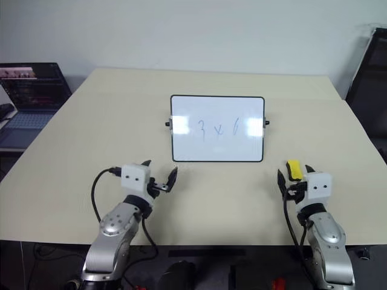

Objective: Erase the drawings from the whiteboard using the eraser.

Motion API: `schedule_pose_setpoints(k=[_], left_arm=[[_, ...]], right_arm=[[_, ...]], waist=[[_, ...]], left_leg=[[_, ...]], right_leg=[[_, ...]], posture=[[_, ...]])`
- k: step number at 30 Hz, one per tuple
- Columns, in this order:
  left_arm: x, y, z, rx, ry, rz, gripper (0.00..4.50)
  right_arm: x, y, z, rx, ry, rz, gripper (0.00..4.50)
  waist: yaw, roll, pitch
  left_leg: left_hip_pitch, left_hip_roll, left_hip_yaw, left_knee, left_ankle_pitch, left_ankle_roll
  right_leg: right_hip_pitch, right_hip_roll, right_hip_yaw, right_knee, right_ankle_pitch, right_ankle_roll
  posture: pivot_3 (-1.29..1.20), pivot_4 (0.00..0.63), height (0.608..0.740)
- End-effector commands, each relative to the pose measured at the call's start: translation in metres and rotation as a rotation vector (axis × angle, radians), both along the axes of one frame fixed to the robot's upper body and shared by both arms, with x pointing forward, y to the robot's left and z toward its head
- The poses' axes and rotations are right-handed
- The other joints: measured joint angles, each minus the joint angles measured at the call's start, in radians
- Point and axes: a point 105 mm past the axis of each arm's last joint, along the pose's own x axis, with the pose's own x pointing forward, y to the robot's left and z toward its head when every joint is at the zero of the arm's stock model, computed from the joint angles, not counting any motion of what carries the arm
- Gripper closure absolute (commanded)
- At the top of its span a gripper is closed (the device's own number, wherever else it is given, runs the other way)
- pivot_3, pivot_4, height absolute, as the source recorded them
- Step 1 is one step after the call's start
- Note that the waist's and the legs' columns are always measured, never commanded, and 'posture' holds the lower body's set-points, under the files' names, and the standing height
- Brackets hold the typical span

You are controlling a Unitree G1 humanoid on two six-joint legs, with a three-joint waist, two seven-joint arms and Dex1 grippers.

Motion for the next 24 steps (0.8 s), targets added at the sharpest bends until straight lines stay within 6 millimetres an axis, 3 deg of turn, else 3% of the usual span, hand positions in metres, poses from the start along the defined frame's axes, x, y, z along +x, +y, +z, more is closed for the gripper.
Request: schedule_pose_setpoints(k=[1, 3, 8, 13, 18, 24], left_arm=[[0.0, -0.011, 0.007, 0.007, -0.031, -0.047, 0.0], [-0.001, -0.011, 0.003, 0.015, -0.011, -0.051, 0.0], [-0.011, -0.014, 0.001, 0.004, 0.031, -0.174, 0.0], [-0.009, -0.01, 0.027, 0.08, 0.004, -0.375, 0.0], [-0.025, -0.01, 0.045, 0.164, 0.066, -0.685, 0.0], [-0.017, -0.031, 0.07, 0.215, 0.086, -0.94, 0.0]], right_arm=[[0.0, -0.003, 0.003, 0.014, 0.014, -0.015, 0.04], [-0.002, -0.004, 0.005, 0.011, 0.01, -0.026, 0.04], [-0.007, -0.006, 0.031, -0.031, -0.072, -0.079, 0.04], [-0.007, 0.004, 0.057, -0.026, -0.079, -0.034, 0.04], [0.001, 0.005, 0.057, 0.035, -0.051, -0.048, 0.04], [0.012, 0.0, 0.049, 0.061, 0.089, -0.077, 0.04]], waist=[[0.0, 0.0, 0.0], [0.0, 0.0, 0.0], [-0.003, 0.0, 0.0], [-0.001, 0.0, 0.0], [-0.003, 0.0, 0.001], [0.001, 0.001, 0.001]], left_leg=[[0.0, 0.0, 0.0, 0.0, 0.0, 0.0], [0.0, 0.0, 0.0, 0.0, 0.0, 0.0], [0.001, 0.0, 0.001, -0.003, 0.0, 0.0], [0.002, 0.0, 0.001, -0.006, 0.0, 0.0], [0.003, 0.0, 0.003, -0.009, 0.0, 0.0], [0.002, -0.001, 0.001, -0.009, 0.0, 0.0]], right_leg=[[0.0, 0.0, 0.0, 0.0, 0.0, 0.0], [0.0, 0.0, 0.0, 0.0, 0.0, 0.0], [-0.001, 0.0, 0.001, 0.0, -0.001, -0.001], [-0.001, 0.0, 0.0, 0.0, -0.001, -0.002], [-0.001, 0.0, 0.001, -0.002, -0.002, -0.003], [-0.002, 0.0, -0.001, -0.001, -0.003, -0.003]], posture=[[0.0, 0.15, 0.74], [0.0, 0.15, 0.74], [0.0, 0.15, 0.74], [0.0, 0.15, 0.74], [0.0, 0.15, 0.74], [0.0, 0.15, 0.74]])
